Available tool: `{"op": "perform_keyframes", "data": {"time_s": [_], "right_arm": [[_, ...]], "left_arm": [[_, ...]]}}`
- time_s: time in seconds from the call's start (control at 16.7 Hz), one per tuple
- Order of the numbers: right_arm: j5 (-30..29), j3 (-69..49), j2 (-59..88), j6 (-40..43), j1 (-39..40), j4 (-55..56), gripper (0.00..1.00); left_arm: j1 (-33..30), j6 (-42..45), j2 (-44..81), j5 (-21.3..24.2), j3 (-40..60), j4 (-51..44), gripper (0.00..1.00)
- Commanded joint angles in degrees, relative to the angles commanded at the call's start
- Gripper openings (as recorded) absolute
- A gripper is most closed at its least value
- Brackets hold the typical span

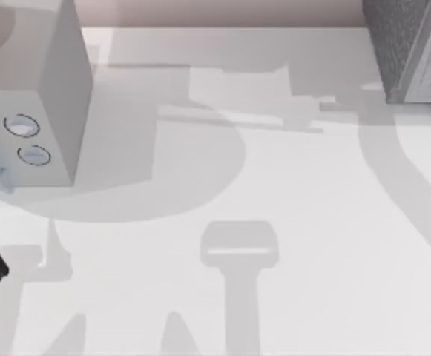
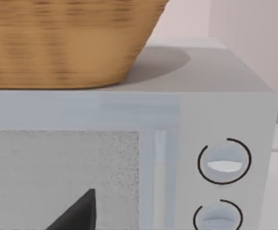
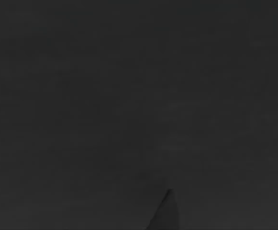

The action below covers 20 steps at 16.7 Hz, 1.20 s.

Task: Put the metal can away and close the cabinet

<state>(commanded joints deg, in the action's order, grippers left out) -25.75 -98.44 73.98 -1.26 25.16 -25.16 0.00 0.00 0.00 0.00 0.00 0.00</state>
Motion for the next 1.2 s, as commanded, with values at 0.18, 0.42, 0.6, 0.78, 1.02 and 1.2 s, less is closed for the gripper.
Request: {"op": "perform_keyframes", "data": {"time_s": [0.18,0.42,0.6,0.78,1.02,1.2], "right_arm": [[0.00,0.00,0.00,0.00,0.00,0.00,1.00],[-0.30,-1.45,0.04,0.53,-1.59,-0.01,1.00],[0.63,-2.68,1.75,0.50,-2.56,0.53,1.00],[1.53,-3.88,3.47,0.51,-3.54,1.04,1.00],[2.76,-5.47,5.77,0.51,-4.81,1.71,1.00],[3.78,-6.56,7.47,0.49,-5.80,2.25,1.00]], "left_arm": [[0.00,0.00,0.00,0.00,0.00,0.00,1.00],[0.00,0.00,0.00,0.00,0.00,0.00,1.00],[0.00,0.00,0.00,0.00,0.00,0.00,1.00],[0.00,0.00,0.00,0.00,0.00,0.00,1.00],[0.00,0.00,0.00,0.00,0.00,0.00,1.00],[0.00,0.00,0.00,0.00,0.00,0.00,1.00]]}}
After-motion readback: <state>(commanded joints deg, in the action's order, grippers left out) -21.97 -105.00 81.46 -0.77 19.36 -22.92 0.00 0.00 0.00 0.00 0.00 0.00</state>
